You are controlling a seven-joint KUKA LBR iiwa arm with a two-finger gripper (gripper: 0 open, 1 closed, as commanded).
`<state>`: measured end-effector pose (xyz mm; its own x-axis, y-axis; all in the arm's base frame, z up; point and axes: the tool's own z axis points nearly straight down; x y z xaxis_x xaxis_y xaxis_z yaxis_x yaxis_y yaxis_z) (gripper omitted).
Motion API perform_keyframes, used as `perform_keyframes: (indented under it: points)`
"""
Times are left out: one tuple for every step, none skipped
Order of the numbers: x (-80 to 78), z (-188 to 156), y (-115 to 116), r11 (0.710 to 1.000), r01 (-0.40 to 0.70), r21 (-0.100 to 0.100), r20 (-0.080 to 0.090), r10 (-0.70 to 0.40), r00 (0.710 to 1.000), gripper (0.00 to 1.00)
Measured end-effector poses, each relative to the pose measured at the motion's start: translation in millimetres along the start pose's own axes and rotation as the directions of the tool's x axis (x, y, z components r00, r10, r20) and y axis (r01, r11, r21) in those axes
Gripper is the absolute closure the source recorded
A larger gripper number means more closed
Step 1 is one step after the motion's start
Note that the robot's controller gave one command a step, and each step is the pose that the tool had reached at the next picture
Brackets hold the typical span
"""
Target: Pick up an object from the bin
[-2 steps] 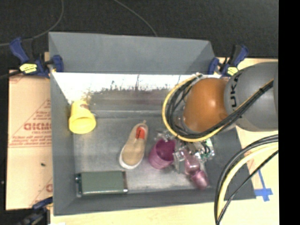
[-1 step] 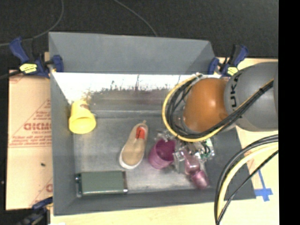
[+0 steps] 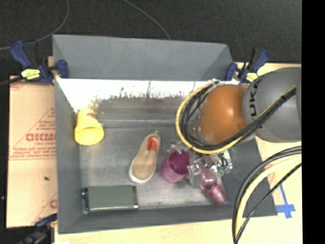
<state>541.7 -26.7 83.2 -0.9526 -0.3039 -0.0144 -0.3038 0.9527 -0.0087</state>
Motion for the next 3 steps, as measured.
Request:
perform_keyframes:
  points:
    - [0.0,0.0,0.0,1.0,0.0,0.0,0.0,0.0,1.0,1.0]
    - [0.0,0.0,0.0,1.0,0.0,0.0,0.0,0.0,1.0,1.0]
    - [0.0,0.0,0.0,1.0,0.001,0.0,0.0,-0.001,1.0,1.0]
